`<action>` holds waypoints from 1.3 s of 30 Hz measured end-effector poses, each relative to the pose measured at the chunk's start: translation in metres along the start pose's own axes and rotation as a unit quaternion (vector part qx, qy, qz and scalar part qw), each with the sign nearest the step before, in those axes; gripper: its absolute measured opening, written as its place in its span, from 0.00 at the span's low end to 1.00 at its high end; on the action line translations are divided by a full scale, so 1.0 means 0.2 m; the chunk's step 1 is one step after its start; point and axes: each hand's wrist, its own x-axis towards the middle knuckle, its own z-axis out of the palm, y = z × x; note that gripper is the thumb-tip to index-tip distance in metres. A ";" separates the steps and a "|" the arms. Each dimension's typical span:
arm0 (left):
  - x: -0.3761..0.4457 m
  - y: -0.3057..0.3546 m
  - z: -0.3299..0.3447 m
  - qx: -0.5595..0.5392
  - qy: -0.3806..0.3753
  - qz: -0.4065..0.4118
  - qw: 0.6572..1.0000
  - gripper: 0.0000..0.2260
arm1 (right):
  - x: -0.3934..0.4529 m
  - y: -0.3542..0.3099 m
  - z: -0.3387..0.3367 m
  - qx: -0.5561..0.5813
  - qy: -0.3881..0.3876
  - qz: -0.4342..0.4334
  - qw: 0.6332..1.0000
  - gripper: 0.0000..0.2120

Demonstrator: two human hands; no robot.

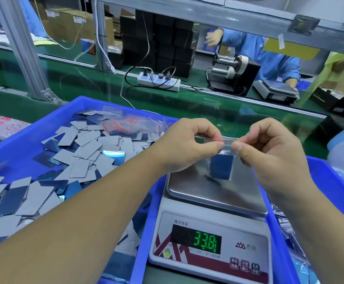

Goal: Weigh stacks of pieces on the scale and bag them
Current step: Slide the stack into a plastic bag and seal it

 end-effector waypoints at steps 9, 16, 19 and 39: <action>0.01 -0.02 -0.04 -0.002 0.005 -0.008 1.000 0.02 | 0.01 0.00 -0.02 0.035 0.010 0.012 0.999 0.21; -0.01 -0.03 0.01 -0.059 -0.006 -0.009 0.998 0.05 | -0.02 0.04 0.04 0.012 -0.043 0.039 0.998 0.10; -0.02 -0.02 0.03 -0.062 -0.029 -0.001 0.998 0.03 | -0.03 0.05 0.06 0.008 -0.042 0.029 0.999 0.10; 0.00 -0.02 -0.05 -0.017 -0.063 -0.028 0.998 0.05 | 0.00 0.01 -0.03 0.045 -0.022 0.039 0.998 0.16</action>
